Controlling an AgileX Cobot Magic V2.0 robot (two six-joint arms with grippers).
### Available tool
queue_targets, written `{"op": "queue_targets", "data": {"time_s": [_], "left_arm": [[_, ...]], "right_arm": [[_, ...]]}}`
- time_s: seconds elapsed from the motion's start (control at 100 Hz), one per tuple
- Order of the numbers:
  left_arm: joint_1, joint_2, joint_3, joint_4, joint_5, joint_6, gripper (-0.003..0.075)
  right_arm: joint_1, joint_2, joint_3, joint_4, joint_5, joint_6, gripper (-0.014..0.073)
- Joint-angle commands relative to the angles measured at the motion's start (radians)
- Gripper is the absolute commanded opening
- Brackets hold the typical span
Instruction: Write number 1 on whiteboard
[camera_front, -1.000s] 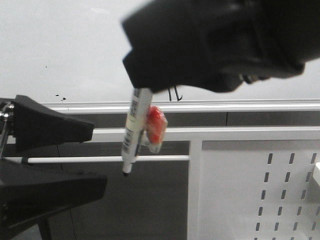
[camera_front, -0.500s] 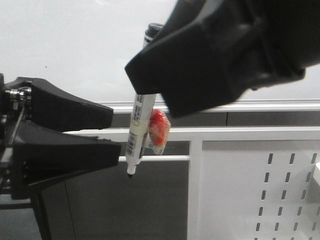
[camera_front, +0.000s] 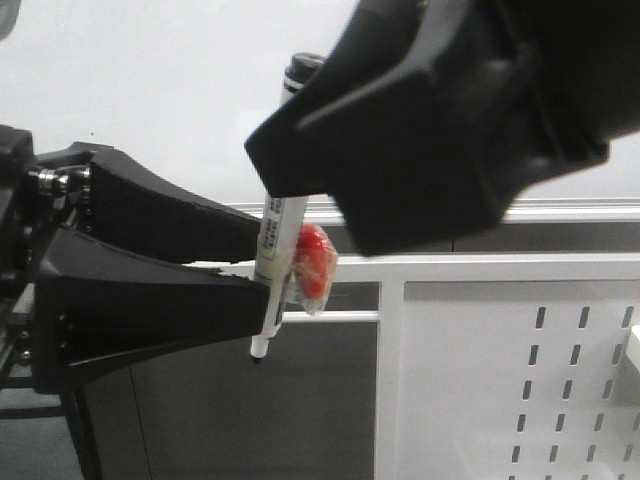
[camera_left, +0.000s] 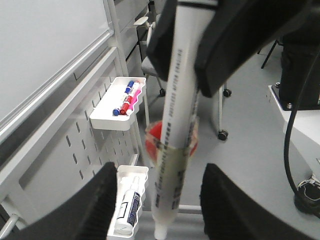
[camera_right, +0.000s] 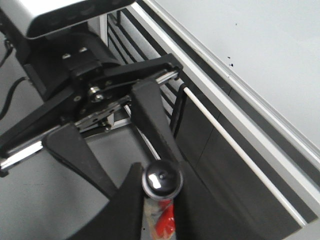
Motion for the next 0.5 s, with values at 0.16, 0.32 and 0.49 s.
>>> {"op": "queue_targets", "data": {"time_s": [0.16, 0.32, 0.49], "left_arm": [[-0.008, -0.028, -0.021, -0.024, -0.199, -0.026, 0.0346], [-0.008, -0.028, -0.021, -0.017, -0.199, -0.044, 0.0346], [-0.008, -0.028, -0.021, -0.001, -0.199, -0.056, 0.0346]], "right_arm": [[-0.003, -0.017, -0.025, -0.040, 0.022, -0.009, -0.0061], [-0.003, -0.017, -0.027, -0.042, 0.022, -0.009, -0.0061], [-0.003, -0.017, -0.034, -0.053, 0.020, -0.009, -0.0061]]}}
